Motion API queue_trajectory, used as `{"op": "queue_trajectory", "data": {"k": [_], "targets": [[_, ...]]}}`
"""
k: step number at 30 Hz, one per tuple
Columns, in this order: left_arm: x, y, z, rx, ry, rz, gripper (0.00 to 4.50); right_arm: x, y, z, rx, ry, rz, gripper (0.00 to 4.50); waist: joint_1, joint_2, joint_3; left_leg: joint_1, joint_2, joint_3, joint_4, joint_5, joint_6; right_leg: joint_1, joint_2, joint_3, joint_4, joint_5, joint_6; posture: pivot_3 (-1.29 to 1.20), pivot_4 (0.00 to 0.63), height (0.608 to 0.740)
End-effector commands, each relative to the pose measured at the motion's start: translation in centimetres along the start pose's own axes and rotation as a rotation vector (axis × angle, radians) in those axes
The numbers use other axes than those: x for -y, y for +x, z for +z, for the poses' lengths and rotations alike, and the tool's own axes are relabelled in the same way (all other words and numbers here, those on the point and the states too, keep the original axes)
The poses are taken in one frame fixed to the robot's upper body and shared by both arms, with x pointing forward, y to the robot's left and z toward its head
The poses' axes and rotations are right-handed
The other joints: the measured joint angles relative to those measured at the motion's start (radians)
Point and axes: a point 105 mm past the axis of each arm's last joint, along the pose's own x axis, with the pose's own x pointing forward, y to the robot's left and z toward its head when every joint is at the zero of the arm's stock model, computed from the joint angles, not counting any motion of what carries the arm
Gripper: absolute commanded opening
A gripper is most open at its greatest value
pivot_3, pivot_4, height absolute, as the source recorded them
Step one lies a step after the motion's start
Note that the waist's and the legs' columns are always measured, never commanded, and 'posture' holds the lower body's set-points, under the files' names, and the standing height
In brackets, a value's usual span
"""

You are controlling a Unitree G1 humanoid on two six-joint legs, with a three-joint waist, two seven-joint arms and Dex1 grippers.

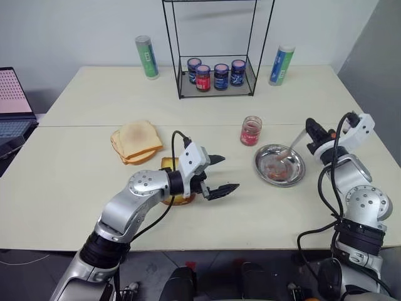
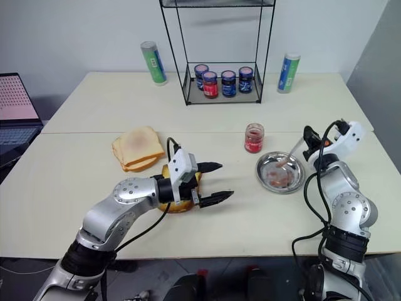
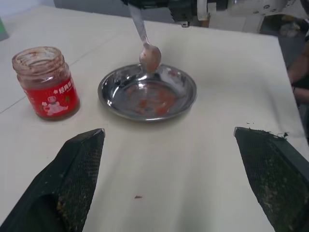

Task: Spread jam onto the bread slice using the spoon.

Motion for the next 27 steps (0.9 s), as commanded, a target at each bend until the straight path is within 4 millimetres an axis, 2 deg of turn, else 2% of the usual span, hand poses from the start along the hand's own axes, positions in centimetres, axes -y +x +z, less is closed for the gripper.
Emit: {"op": "queue_trajectory", "data": {"k": [1,8,10,12,13,15,20,24,26,27], "targets": [[0.5,0.2,1.2,0.032,0.054,-0.026,4.5,0.6,0.5,0.3,0.031,0.036,0.046,0.03,-0.001,0.001,0.0,0.0,0.001,0.0,0.0,0.0,0.0,0.0,0.0,0.0,0.0,0.0,0.0,0.0,0.15,0.74],[1.7,0.5,1.3,0.035,0.058,-0.065,4.5,2.8,1.4,-0.5,0.014,0.077,0.017,0.03,0.0,0.001,0.0,0.0,0.001,0.0,0.0,0.0,0.0,0.0,-0.001,0.0,0.0,0.0,0.0,0.0,0.15,0.74],[1.6,0.5,1.2,0.033,0.057,-0.064,4.5,3.3,1.5,-0.3,0.022,0.123,0.007,0.46,0.0,0.001,0.0,0.0,0.001,0.0,0.0,0.0,0.0,0.0,-0.001,0.0,0.0,0.0,0.0,0.0,0.15,0.74],[1.5,0.4,0.9,0.022,0.065,-0.058,4.5,3.8,1.4,-0.3,0.02,0.137,-0.006,0.67,0.001,0.001,0.0,0.0,0.001,0.0,0.0,0.0,0.0,0.0,-0.001,0.0,0.001,0.0,0.0,0.0,0.15,0.74],[1.4,0.4,0.9,0.02,0.069,-0.056,4.5,4.0,1.4,-0.3,0.025,0.15,-0.012,1.01,0.001,0.001,0.0,0.0,0.001,0.0,0.0,0.0,0.0,0.0,-0.001,0.0,0.0,0.0,0.0,0.0,0.15,0.74],[1.3,0.3,0.8,0.019,0.072,-0.053,4.5,4.2,1.4,-0.1,0.032,0.16,-0.017,1.31,0.001,0.001,0.0,0.0,0.001,0.0,0.0,0.0,0.0,0.0,-0.002,0.0,0.0,0.0,0.0,0.0,0.15,0.74],[1.3,0.2,0.8,0.019,0.074,-0.053,4.5,4.2,1.4,0.4,0.045,0.155,-0.021,2.49,0.0,0.001,0.0,0.0,0.001,0.0,0.0,0.0,0.0,0.0,-0.002,0.0,0.0,0.0,0.0,0.0,0.15,0.74],[1.1,-0.2,0.8,0.019,0.068,-0.044,4.5,4.5,1.2,2.7,0.111,0.082,-0.057,3.37,0.001,0.001,0.0,0.0,0.001,0.0,0.0,0.0,0.0,0.0,-0.002,0.0,0.001,0.0,0.0,0.0,0.15,0.74],[0.4,-0.8,1.1,0.022,0.056,-0.011,4.5,3.3,1.0,4.6,0.137,-0.056,-0.034,3.8,0.002,0.001,0.001,0.0,0.001,0.0,0.001,0.0,0.0,0.0,-0.003,0.0,0.001,0.0,0.0,0.0,0.15,0.74],[-0.3,-1.3,1.2,0.021,0.047,0.016,4.5,1.8,1.0,5.2,0.122,-0.14,0.011,4.02,0.002,0.001,0.001,0.0,0.0,0.0,0.001,0.0,0.0,0.0,-0.003,0.0,0.001,0.0,0.0,0.0,0.15,0.74]]}}
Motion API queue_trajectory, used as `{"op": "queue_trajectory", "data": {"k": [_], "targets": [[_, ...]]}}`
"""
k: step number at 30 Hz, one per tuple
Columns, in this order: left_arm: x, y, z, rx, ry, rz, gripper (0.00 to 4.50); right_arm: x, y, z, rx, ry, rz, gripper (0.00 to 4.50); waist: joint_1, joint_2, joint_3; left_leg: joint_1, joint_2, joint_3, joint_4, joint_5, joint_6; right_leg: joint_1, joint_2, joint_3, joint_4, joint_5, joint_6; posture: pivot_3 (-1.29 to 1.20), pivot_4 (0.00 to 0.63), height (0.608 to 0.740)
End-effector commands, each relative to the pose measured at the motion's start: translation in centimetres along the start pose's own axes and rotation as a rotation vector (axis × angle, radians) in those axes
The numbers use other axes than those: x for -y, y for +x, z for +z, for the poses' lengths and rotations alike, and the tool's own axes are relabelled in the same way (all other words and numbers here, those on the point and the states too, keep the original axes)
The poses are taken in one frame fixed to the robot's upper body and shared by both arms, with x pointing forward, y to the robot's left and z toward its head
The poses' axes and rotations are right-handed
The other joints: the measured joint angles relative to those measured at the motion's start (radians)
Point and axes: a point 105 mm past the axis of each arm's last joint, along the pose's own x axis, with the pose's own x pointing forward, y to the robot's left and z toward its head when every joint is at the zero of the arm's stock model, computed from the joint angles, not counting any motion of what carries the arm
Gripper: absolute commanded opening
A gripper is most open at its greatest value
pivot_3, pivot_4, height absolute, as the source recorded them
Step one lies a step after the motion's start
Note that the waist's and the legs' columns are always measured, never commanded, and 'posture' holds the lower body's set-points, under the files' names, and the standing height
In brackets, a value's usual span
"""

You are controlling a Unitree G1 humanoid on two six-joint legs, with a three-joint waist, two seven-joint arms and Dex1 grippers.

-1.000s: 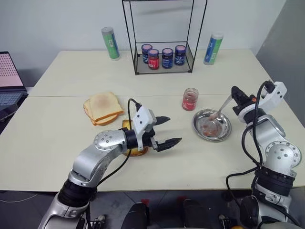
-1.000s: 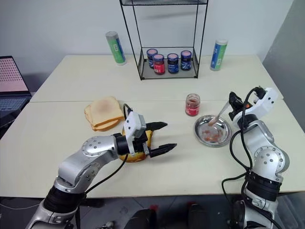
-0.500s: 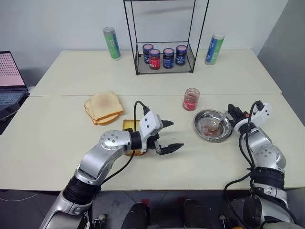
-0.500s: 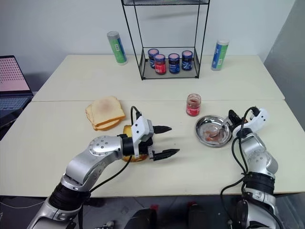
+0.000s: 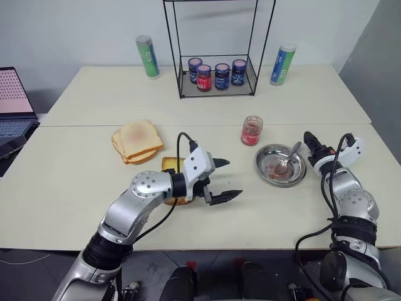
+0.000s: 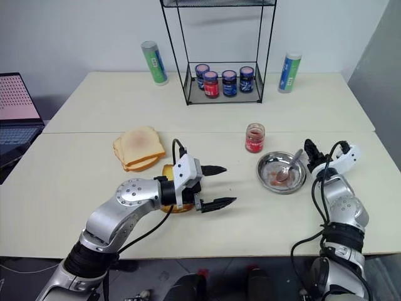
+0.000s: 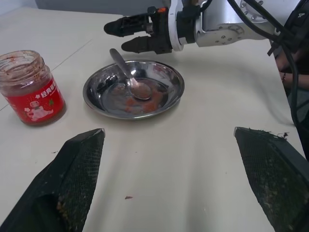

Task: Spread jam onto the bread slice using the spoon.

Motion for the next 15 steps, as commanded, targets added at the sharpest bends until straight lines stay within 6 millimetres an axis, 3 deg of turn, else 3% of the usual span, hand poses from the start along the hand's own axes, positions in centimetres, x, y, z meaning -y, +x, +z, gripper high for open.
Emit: {"op": "queue_trajectory", "data": {"k": [1,3,6,12,15], "targets": [[-2.2,-2.1,1.3,0.024,-0.005,0.095,4.5,-5.6,-0.6,4.4,0.066,-0.309,0.164,4.24,0.001,0.0,0.0,0.0,0.0,0.0,0.0,0.0,0.0,0.0,0.0,0.0,0.0,0.0,0.0,0.0,0.15,0.74],[-3.8,-3.6,1.5,0.0,-0.024,0.159,4.5,-8.9,-1.5,2.8,-0.062,-0.448,0.335,4.47,-0.006,0.002,0.001,0.0,0.0,0.001,0.0,0.0,0.0,-0.001,0.0,0.0,0.0,0.0,0.0,0.0,0.15,0.74],[-6.3,-7.2,1.4,-0.069,-0.037,0.261,4.5,-12.5,-5.4,-1.2,-0.344,-0.634,0.635,4.47,-0.008,0.002,0.001,0.0,0.0,0.0,0.0,0.0,0.0,-0.001,0.003,0.0,0.0,0.0,0.0,0.0,0.15,0.74],[-7.1,-14.7,-0.3,-0.28,-0.09,0.314,4.5,-13.1,-12.4,-5.0,-0.744,-0.803,0.928,4.47,-0.001,0.001,0.002,-0.001,0.001,-0.007,-0.001,0.0,0.0,-0.001,0.004,-0.003,-0.001,-0.001,-0.001,0.0,0.15,0.74],[-6.7,-17.2,-0.4,-0.321,-0.14,0.315,4.5,-12.6,-14.1,-5.6,-0.84,-0.819,0.975,4.47,0.007,-0.002,0.005,-0.001,0.0,-0.007,0.001,0.0,0.001,0.001,-0.001,-0.002,-0.002,0.0,0.001,0.0,0.15,0.74]]}}
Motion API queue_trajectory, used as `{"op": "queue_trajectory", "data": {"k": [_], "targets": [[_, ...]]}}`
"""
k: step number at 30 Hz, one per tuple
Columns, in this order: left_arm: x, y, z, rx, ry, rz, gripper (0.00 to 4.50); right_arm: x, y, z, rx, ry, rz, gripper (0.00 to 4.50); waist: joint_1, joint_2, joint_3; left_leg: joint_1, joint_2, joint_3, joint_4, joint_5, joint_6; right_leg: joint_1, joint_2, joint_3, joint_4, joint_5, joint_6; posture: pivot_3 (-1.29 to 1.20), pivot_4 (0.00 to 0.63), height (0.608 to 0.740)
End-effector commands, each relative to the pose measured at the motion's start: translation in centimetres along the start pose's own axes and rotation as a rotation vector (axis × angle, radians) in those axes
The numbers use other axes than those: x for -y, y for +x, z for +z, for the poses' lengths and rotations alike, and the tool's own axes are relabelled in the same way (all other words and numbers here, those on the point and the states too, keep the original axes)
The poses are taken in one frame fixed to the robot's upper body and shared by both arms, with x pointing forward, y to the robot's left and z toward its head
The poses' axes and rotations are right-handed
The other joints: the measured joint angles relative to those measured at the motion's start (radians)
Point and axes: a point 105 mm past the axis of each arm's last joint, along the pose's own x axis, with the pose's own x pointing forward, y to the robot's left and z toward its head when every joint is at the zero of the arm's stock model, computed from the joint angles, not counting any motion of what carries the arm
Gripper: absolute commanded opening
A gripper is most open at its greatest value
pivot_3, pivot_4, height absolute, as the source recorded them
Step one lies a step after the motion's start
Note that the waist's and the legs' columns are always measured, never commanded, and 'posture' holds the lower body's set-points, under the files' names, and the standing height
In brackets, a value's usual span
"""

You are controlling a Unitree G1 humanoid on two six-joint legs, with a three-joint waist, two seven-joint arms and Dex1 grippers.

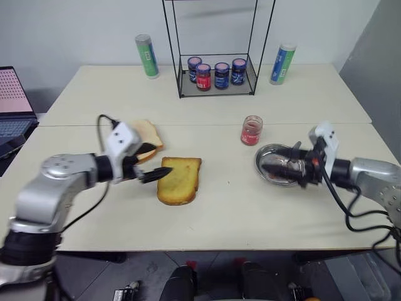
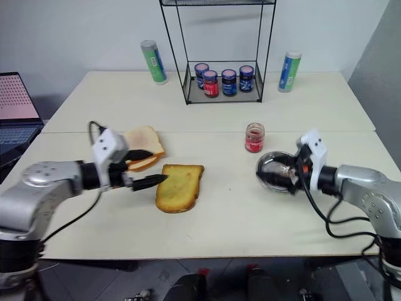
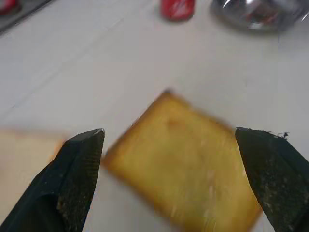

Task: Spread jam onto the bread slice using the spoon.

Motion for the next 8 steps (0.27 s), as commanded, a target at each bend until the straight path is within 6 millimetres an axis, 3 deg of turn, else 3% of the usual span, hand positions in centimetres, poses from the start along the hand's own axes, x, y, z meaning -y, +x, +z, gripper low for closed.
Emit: {"op": "queue_trajectory", "data": {"k": [1,5,8], "targets": [[-0.5,-3.0,0.1,-0.012,-0.023,-0.008,4.5,-2.0,-0.3,-0.2,-0.038,-0.036,0.102,4.47,0.003,-0.004,0.002,0.001,0.0,0.0,0.0,0.0,0.0,0.002,0.0,0.0,-0.001,0.0,0.0,0.0,0.15,0.74],[-0.8,-3.7,-0.4,-0.015,-0.048,0.028,4.5,0.0,-0.7,-0.1,0.007,-0.011,-0.006,4.47,0.016,-0.01,0.006,0.002,0.001,-0.001,0.0,0.0,0.0,0.002,0.0,-0.001,-0.001,0.0,0.0,0.0,0.15,0.74],[-0.4,-3.7,-1.7,-0.03,-0.058,0.052,4.5,1.4,-2.3,-1.2,0.013,0.037,-0.12,4.47,0.02,-0.01,0.006,0.001,0.0,-0.001,0.0,0.0,0.0,0.002,0.0,-0.001,-0.001,0.0,0.0,0.0,0.15,0.74]]}}
